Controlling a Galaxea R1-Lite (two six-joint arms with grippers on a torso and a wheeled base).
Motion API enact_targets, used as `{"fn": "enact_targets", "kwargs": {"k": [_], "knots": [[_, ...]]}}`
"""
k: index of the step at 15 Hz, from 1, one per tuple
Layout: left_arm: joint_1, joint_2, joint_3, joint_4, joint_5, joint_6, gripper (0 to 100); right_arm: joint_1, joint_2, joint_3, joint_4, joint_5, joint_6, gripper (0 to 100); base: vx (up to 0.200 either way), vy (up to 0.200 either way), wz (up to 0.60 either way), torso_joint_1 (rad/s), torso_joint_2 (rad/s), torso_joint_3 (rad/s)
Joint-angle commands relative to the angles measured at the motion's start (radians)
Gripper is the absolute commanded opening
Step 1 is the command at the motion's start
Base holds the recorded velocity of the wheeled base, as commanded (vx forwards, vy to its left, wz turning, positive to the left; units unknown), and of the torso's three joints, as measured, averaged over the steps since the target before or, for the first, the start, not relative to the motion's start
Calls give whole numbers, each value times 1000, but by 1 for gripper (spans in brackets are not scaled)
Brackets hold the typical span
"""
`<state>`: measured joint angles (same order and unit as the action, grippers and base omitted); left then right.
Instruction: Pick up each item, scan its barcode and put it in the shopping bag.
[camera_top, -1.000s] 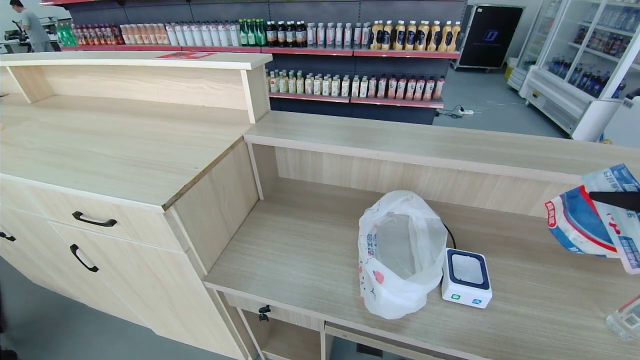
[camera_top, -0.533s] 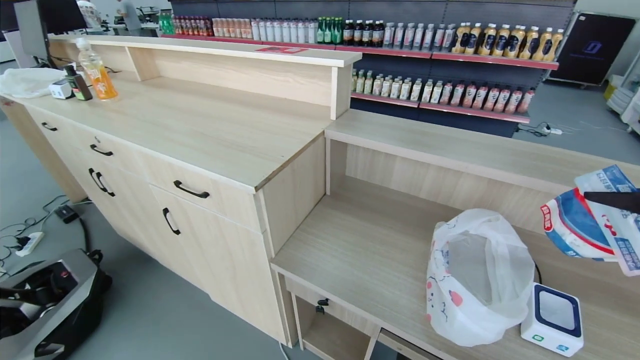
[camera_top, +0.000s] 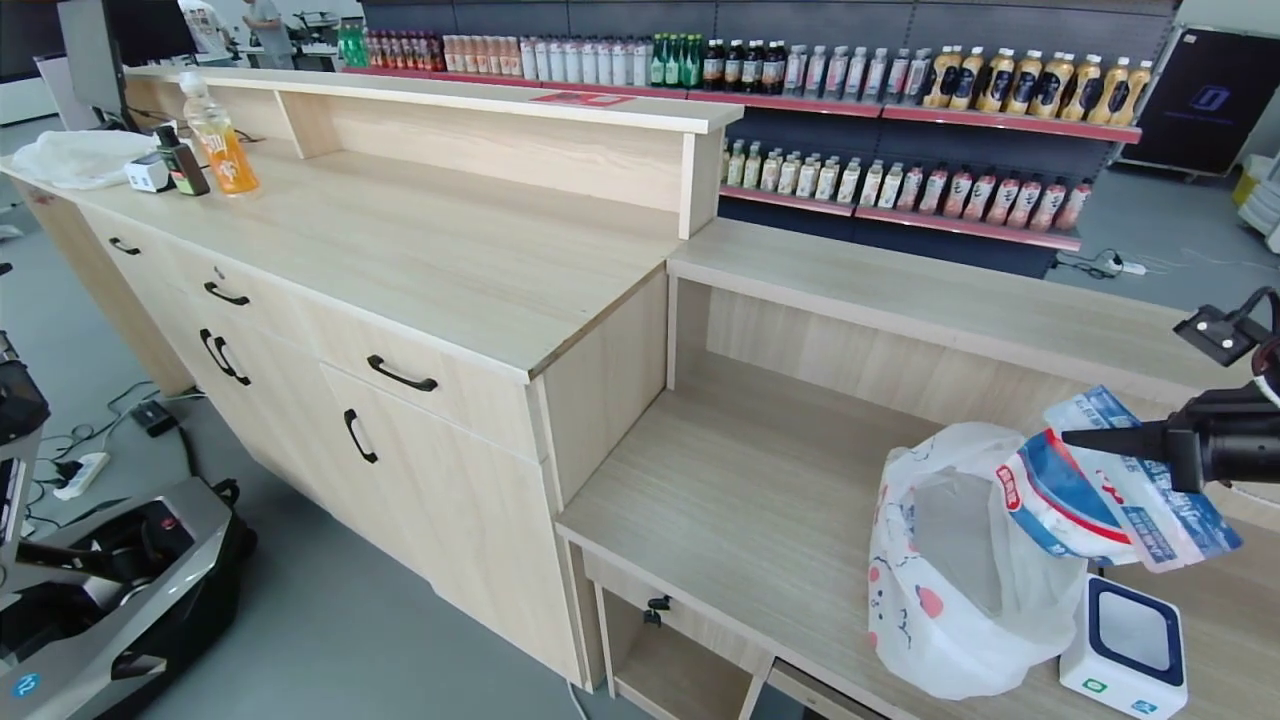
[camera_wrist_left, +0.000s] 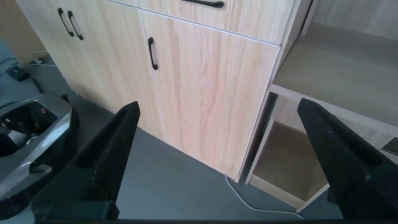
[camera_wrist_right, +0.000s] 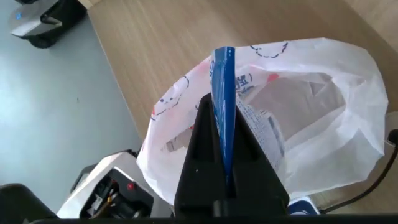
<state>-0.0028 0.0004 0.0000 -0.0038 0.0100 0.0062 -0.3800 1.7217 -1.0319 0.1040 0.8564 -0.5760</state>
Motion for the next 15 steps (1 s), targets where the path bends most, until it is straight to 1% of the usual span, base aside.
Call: {"fn": "enact_targets", "kwargs": {"k": [1,2,4,5,6,9,13,15], "knots": [[0,0,0,-1,1,1,100,44,141,-39,-4,1,1,0,0,0,0,0,0,0],[0,0,0,-1,1,1,100,50,154,-43,-10,1,1,0,0,0,0,0,0,0],[0,0,0,-1,1,0,100,95,231,-48,-127,0,1,0,0,0,0,0,0,0],[0,0,0,-1,1,1,100,105,259,-50,-159,0,2,0,0,0,0,0,0,0],[0,0,0,-1,1,0,100,115,280,-56,-175,0,8,0,0,0,0,0,0,0],[0,0,0,-1,1,0,100,128,378,-132,-233,0,8,0,0,0,0,0,0,0],[0,0,0,-1,1,0,100,128,446,-158,-285,-2,8,0,0,0,0,0,0,0],[0,0,0,-1,1,0,100,127,472,-171,-293,-25,8,0,0,0,0,0,0,0]]}}
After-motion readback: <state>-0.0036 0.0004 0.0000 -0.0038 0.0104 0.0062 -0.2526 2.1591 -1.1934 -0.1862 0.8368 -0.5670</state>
